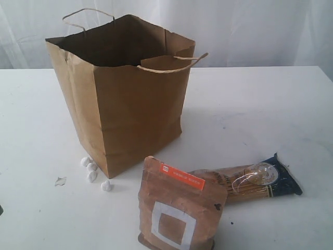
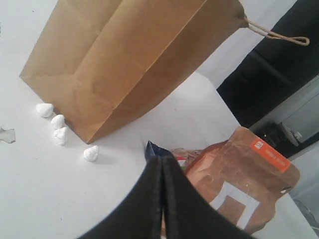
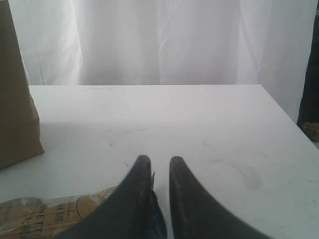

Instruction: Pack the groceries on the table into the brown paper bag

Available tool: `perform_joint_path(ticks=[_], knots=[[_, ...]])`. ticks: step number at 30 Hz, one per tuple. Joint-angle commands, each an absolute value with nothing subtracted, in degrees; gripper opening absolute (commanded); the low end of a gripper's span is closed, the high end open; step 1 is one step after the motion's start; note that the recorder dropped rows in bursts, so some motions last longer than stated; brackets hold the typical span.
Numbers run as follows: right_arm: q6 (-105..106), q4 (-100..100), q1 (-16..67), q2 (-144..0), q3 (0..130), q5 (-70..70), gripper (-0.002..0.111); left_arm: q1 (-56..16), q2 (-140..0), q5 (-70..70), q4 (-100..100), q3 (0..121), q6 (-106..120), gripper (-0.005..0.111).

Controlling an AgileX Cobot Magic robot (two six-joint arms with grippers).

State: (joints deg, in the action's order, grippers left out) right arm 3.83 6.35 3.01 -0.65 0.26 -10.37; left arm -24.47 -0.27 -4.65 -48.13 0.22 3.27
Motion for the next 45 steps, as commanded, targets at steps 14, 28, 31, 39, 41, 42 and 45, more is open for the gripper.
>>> perform_joint_path(ticks=[14,28,31,39,41,42,45], knots=[[4.26,6.44,2.83,-0.34,0.00,-9.58,0.014,-24.68,-27.22,-42.90,-29.21,40.19,10.10,0.000],[4.26,6.44,2.83,-0.34,0.00,-9.58,0.014,-24.68,-59.94,-38.56,-22.17,48.34,13.34,0.065],[4.26,6.44,2.83,-0.34,0.00,-9.58,0.014,-24.68,-64.78,-37.95,-25.13,48.36,17.33,0.065],[4.26,6.44,2.83,-0.34,0.00,-9.58,0.014,-24.80,-73.96,-33.49,-27.62,48.36,21.52,0.065],[4.26,6.44,2.83,-0.34,0.00,-9.58,0.014,-25.77,-75.96,-32.77,-27.90,48.36,22.85,0.065],[4.26,6.44,2.83,-0.34,0.00,-9.58,0.014,-26.68,-77.04,-32.05,-27.90,48.36,22.95,0.065],[4.26,6.44,2.83,-0.34,0.00,-9.58,0.014,-28.54,-80.15,-29.56,-27.79,48.36,22.95,0.065]])
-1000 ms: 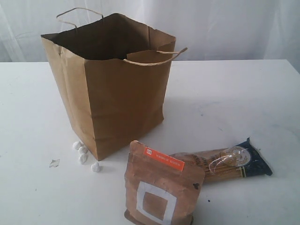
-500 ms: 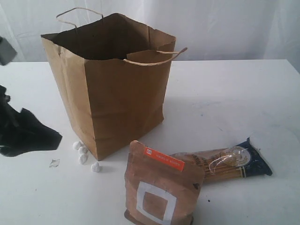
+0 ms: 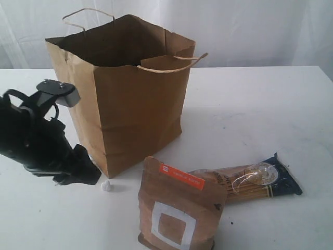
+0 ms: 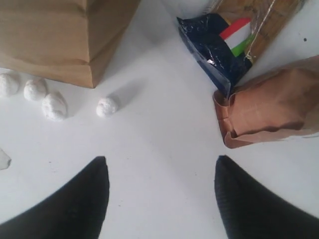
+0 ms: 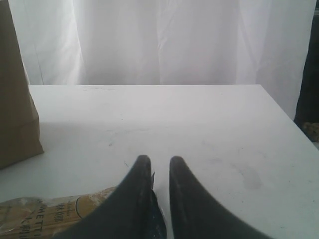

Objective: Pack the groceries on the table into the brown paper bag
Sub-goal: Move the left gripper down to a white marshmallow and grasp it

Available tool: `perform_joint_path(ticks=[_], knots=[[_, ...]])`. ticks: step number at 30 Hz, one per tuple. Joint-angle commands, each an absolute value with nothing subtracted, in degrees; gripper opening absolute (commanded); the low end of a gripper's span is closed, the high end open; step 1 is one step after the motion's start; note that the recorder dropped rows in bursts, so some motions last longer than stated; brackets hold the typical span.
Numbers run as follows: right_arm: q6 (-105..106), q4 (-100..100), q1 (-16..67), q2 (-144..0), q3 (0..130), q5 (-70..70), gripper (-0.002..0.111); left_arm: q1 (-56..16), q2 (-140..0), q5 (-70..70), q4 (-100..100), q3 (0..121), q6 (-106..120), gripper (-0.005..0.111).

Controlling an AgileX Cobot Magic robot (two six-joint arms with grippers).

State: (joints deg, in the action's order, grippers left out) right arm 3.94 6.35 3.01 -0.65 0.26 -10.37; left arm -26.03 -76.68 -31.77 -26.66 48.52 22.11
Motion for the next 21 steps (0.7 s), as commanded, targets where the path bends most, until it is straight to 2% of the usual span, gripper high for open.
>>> perform_joint_path(ticks=[1,21], knots=[[4.26,6.44,2.83,-0.34,0.00,-9.58,0.014,-28.93,-80.87,-28.83,-27.79,48.36,22.95,0.065],[4.26,6.44,2.83,-0.34,0.00,-9.58,0.014,-31.53,-95.11,-15.42,-28.05,48.36,25.50,0.065]])
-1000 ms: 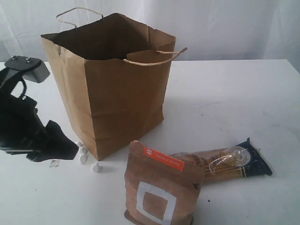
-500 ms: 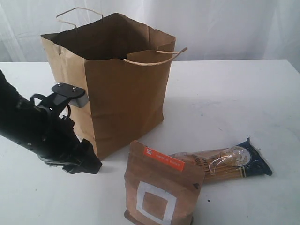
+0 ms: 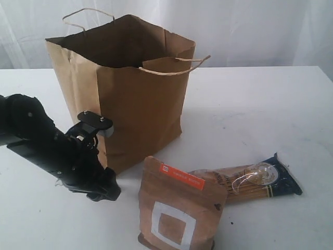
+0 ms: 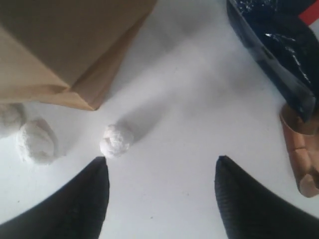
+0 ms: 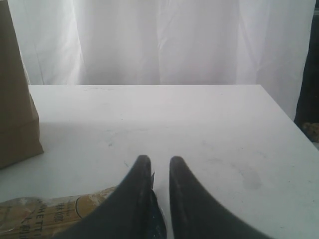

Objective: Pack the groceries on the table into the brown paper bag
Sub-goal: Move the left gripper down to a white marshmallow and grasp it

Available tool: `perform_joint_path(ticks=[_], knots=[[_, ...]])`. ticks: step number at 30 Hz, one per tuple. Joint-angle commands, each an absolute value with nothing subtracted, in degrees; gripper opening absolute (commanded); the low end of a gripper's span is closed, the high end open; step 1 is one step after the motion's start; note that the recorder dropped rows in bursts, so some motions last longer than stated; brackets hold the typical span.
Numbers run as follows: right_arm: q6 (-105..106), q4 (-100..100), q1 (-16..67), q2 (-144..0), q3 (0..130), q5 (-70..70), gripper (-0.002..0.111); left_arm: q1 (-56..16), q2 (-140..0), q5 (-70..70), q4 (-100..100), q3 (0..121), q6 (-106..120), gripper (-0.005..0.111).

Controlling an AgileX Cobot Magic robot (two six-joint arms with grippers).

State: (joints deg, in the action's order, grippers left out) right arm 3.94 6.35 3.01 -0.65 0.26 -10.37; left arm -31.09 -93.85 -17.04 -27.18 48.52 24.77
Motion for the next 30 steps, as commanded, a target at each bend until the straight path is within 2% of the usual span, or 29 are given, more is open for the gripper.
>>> perform_joint_path(ticks=[1,13,17,23,30], knots=[[4.26,6.44,2.83,-0.34,0.00,-9.58,0.014,-31.53,-95.45,-14.79,-28.05,48.36,25.50,0.065],[4.26,6.44,2.83,-0.34,0.00,-9.58,0.014,-31.53,-98.74,-11.68,-28.05,48.36,25.91,0.062],[4.26,6.44,2.83,-0.34,0.00,-9.58,0.014,-31.53,-99.16,-12.03,-28.05,48.36,25.91,0.051],[4.26,6.44,2.83,-0.34,0.00,-9.58,0.014,-31.53,-99.16,-14.92,-28.05,48.36,25.80,0.018],[4.26,6.44,2.83,-0.34,0.00,-9.58,0.014,-31.53,-97.96,-18.09,-28.05,48.46,25.70,0.018]])
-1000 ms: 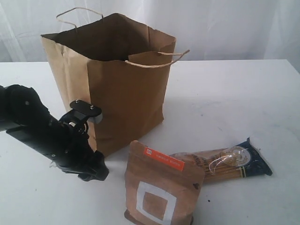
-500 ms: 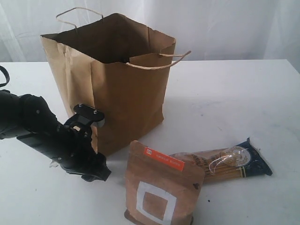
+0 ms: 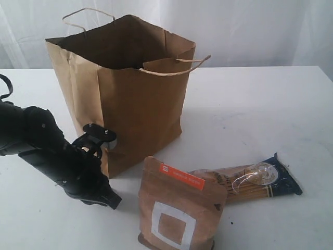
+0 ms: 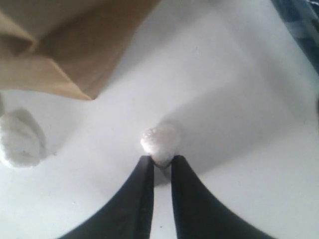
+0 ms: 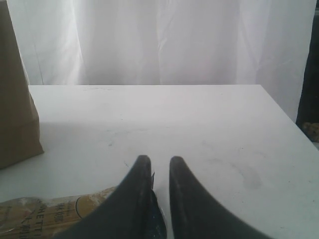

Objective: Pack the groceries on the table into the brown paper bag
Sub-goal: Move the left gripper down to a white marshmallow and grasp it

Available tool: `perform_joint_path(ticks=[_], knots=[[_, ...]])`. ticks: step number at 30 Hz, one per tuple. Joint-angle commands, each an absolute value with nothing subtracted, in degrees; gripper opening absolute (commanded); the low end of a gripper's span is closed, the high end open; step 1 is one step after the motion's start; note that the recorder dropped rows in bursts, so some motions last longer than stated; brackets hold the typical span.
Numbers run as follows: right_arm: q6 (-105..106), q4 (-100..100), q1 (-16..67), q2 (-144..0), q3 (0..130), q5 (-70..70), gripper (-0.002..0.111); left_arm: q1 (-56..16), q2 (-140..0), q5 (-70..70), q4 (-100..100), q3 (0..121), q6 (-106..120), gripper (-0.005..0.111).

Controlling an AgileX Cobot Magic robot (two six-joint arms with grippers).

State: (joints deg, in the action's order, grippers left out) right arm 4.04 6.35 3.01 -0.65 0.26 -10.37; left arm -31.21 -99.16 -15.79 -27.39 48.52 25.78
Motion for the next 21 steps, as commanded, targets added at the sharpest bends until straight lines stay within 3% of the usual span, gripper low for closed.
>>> perform_joint_path(ticks=[1,13,18,21], knots=[[4.26,6.44,2.83,-0.34,0.00,-9.58,0.014,-31.53,-97.40,-18.09,-28.05,48.46,25.70,0.018],[4.26,6.44,2.83,-0.34,0.00,-9.58,0.014,-31.53,-93.39,-22.98,-27.43,48.46,25.70,0.018],[4.26,6.44,2.83,-0.34,0.00,-9.58,0.014,-31.53,-89.49,-27.69,-24.70,48.46,25.70,0.000],[4.26,6.44,2.83,-0.34,0.00,-9.58,0.014,-31.41,-85.84,-30.23,-22.66,48.46,25.12,0.000]])
